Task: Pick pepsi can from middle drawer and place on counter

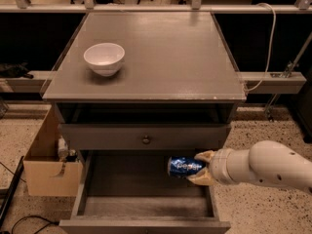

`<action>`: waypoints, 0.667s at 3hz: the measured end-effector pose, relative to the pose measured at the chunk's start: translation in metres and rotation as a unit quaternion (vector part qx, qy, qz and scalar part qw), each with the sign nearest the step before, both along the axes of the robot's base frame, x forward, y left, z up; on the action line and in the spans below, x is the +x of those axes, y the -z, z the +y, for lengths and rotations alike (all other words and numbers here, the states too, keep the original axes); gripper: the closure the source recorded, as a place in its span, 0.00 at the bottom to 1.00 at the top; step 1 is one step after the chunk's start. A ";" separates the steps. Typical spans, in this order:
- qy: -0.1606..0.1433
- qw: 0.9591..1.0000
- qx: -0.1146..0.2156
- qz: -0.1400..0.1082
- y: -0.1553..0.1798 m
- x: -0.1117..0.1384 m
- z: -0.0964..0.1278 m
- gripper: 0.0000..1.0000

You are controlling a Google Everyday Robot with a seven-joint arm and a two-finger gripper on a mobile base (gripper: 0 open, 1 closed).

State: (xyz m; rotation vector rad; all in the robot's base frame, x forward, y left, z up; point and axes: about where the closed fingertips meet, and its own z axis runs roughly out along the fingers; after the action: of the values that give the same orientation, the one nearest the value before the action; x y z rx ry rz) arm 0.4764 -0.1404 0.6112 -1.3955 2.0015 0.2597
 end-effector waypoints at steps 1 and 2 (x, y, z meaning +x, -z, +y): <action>-0.002 1.000 -0.002 0.003 0.002 -0.001 0.001 1.00; -0.010 1.000 -0.004 -0.016 -0.015 -0.015 -0.006 1.00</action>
Offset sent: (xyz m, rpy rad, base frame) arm -0.0823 -0.0459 0.1005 -0.0335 -0.2160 0.0876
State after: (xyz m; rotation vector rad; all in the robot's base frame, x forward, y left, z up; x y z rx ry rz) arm 0.4617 -0.1467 0.6265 -1.4169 1.9651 0.2364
